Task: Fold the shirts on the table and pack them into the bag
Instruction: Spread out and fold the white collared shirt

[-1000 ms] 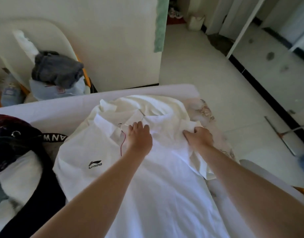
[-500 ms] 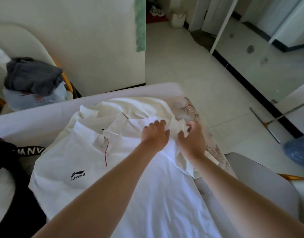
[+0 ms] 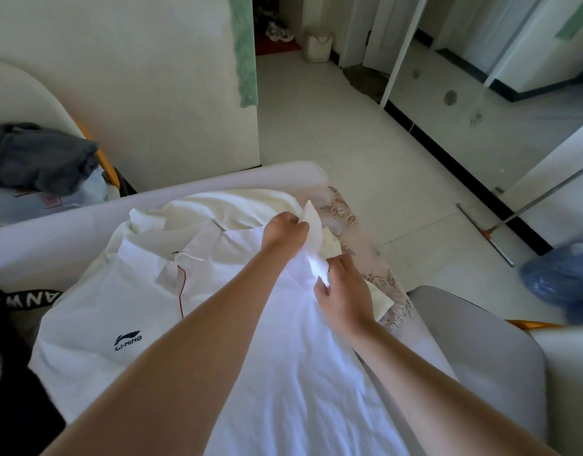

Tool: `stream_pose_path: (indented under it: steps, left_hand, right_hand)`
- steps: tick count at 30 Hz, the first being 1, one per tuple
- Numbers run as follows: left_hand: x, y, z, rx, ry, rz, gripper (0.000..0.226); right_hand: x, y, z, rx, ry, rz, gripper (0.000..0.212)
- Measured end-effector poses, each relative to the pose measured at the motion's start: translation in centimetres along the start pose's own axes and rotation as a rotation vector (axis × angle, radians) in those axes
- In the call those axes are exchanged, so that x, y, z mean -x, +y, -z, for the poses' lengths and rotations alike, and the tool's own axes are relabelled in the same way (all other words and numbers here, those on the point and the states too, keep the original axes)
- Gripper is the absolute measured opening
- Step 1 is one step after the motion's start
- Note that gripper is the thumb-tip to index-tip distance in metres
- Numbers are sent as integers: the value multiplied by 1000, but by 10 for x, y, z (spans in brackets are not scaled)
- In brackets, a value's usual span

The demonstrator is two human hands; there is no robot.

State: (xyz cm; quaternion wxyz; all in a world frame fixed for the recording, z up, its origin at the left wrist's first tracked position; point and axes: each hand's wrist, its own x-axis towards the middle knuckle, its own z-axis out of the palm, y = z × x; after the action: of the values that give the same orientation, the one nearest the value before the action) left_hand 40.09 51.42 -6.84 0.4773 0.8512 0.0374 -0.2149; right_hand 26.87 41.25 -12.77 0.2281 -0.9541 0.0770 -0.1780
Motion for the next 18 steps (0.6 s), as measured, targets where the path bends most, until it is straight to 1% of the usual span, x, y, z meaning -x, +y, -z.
stream_pose_path:
  steps: [1, 2, 4, 5, 7, 8, 9, 10, 11, 12, 13, 14, 15, 16, 17, 18]
  left_hand:
    - [9, -3, 8, 116, 48, 14, 5]
    - [19, -9, 16, 201, 98, 27, 6]
    - [39, -30, 30, 248, 165, 50, 14]
    - [47, -43, 36, 231, 160, 79, 20]
    - [58, -65, 42, 75, 90, 185, 39]
    - [62, -74, 42, -48, 63, 243, 50]
    - [60, -81, 41, -181, 77, 261, 60]
    - [57, -86, 40, -318, 135, 213, 67]
    - [53, -87, 37, -450, 218, 94, 70]
    - [48, -84, 34, -567, 297, -72, 69]
    - [40, -79, 32, -674, 337, -246, 64]
    - [31, -74, 28, -788, 291, -380, 58]
    - [21, -72, 24, -898, 182, -471, 53]
    - [9, -73, 19, -983, 34, -497, 53]
    - [-2, -76, 15, -1035, -104, -469, 54]
    - [-11, -79, 14, -1058, -200, -417, 55]
  right_hand:
    - [1, 0, 2, -32, -8, 24, 28]
    - [2, -1, 3, -63, -28, 62, 28]
    - [6, -3, 2, -96, -92, 163, 27]
    - [9, -4, 1, -96, -150, 223, 26]
    - [14, -3, -2, -60, -315, 312, 19]
    - [16, -4, -2, -28, -406, 319, 14]
    - [18, -3, -2, 4, -483, 304, 13]
    - [19, -3, -1, 26, -507, 291, 18]
    - [20, -4, -2, 36, -471, 298, 22]
    - [19, -6, -2, 50, -395, 326, 23]
    - [17, -9, -5, 74, -322, 364, 23]
    - [15, -11, -8, 107, -283, 396, 26]
    - [13, -13, -10, 160, -290, 421, 34]
    - [12, -12, -14, 231, -343, 429, 44]
    - [12, -7, -18, 308, -410, 421, 53]
    - [12, -1, -21, 373, -481, 395, 59]
